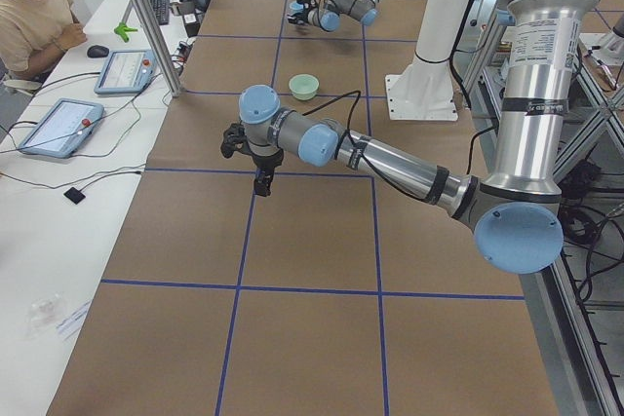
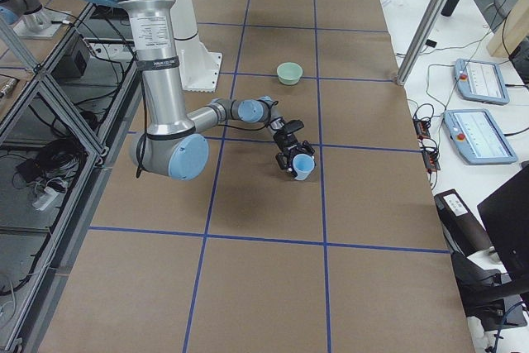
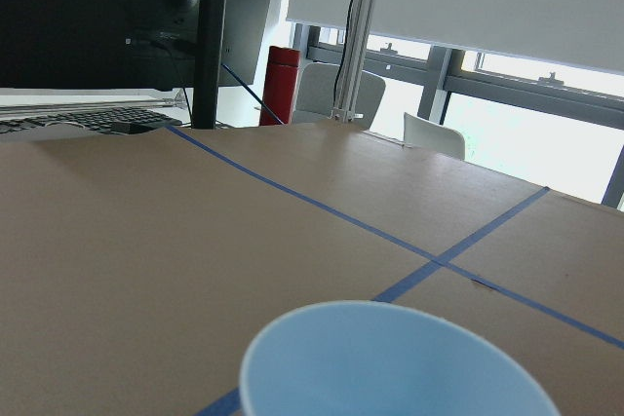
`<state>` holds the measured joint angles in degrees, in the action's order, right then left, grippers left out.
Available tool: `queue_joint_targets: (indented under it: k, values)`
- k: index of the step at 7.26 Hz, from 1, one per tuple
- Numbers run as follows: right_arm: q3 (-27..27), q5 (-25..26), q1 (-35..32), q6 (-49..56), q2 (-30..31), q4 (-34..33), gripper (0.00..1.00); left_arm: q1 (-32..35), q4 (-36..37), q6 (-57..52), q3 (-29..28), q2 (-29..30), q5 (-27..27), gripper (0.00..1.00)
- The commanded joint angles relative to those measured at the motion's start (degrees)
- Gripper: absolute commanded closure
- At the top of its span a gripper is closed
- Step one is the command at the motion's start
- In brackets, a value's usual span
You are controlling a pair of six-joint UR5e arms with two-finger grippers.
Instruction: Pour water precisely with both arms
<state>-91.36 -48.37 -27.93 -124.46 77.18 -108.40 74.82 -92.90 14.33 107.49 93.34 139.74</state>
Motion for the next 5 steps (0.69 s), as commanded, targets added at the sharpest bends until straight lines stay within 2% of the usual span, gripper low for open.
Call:
queue_joint_targets:
  k: [1,2,5]
  values:
    - [-0.5,0.5,0.8,-3.0,0.6,-2.0,0.01,0.0,0.1,0.0,0.0,0.0,0.0,0.00]
    - [-1.3,0.5,2.0,-5.8,0.6,-6.0,0.01,0.0,0.1,0.0,0.0,0.0,0.0,0.00]
    - [-8.6,-0.8,6.3,-11.1,-0.2,-18.0,0.01,0.0,0.1,0.0,-0.3,0.1,0.0,0.00]
